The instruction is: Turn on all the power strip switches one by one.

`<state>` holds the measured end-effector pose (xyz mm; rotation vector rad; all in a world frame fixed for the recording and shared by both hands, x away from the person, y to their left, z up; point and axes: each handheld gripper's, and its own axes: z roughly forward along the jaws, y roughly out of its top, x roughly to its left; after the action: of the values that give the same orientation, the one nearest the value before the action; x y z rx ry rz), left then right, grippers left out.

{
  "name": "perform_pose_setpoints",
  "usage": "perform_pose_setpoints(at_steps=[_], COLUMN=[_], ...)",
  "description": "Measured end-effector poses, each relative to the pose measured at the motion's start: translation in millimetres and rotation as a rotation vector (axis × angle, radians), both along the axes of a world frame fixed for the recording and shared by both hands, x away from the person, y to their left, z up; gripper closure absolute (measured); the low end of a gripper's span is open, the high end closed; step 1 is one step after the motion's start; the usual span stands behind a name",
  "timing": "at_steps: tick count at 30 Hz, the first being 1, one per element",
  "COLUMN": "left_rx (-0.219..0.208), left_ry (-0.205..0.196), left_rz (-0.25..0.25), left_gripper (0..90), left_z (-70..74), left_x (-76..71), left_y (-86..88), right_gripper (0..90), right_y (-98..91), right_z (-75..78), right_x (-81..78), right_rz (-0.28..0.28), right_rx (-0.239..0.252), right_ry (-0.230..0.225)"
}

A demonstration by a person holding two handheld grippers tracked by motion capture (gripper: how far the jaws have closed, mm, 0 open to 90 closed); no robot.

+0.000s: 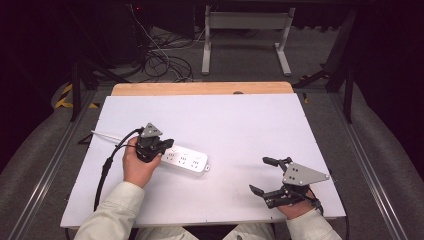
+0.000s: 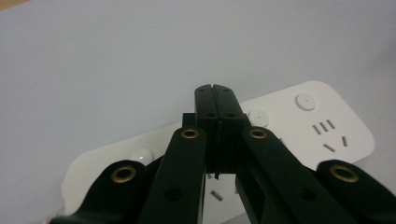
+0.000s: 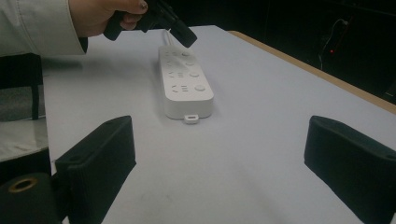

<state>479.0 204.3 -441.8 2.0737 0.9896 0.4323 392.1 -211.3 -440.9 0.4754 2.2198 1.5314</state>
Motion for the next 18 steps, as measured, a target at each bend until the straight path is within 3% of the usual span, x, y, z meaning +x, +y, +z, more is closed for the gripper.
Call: perform_pose_setpoints(at_steps=[1,5,6,8,11,18], left_rx=[0.017,0.014,0.023,0.049,0.038,0.065], left_ry=[-0.005,0.006,0.021,0.01,0.02,0.02], left_rz=[-0.003,0.003,0.009,0.009,0.013,0.048], left_gripper=[89.9,89.9,89.9,89.9,89.9,89.9], left_z=[-1.0,-4.9,-8.2,-10.3,-12.1,-19.1], left_x=[-0.7,1.4,2.4,3.6,3.4,6.7], left_y=[-4.7,-5.7,-6.3,-6.5,-7.4,-2.6], right_gripper=[9.2,9.2,9.2,9.2,9.2,9.2], right_y=[-0.4,-0.8,-0.7,-0.7,-0.6,-0.1], right_z=[-0.2,-0.4,-0.4,-0.3,-0.4,-0.7], right_x=[0.3,0.5,0.5,0.5,0.8,0.7], right_rz=[-0.001,0.0,0.0,-0.001,0.003,0.006], right_rx=[0.0,0.001,0.002,0.001,0.0,-0.005], right_ry=[0.001,0.001,0.001,0.001,-0.002,0.005])
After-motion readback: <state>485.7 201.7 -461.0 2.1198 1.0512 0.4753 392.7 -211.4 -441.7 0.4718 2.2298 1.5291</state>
